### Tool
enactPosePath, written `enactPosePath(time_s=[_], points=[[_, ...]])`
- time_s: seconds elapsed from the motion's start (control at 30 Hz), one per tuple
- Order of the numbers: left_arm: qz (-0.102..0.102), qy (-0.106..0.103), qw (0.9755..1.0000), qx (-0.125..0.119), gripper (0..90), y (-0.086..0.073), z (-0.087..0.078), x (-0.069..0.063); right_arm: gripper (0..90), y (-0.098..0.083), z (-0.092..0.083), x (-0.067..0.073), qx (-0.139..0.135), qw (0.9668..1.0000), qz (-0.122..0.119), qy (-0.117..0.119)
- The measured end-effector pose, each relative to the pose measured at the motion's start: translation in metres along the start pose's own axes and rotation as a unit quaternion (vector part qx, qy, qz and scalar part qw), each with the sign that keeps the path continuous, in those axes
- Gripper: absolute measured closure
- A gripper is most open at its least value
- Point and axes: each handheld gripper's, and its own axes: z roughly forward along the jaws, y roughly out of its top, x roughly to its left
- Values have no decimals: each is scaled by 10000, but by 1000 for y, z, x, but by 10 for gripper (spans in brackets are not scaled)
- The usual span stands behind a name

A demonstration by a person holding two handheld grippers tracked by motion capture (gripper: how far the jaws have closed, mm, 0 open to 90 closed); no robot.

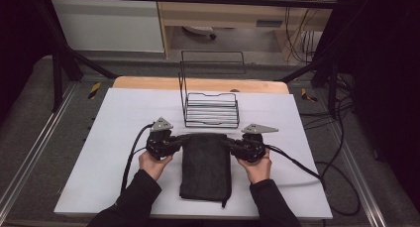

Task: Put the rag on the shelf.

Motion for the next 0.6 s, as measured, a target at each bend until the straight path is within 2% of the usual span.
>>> enactPosePath(time_s=[0.6], points=[[147,-75,9992,-377,815,17,-21,-13,788,13,-20,7,-380,9990,-212,-38]])
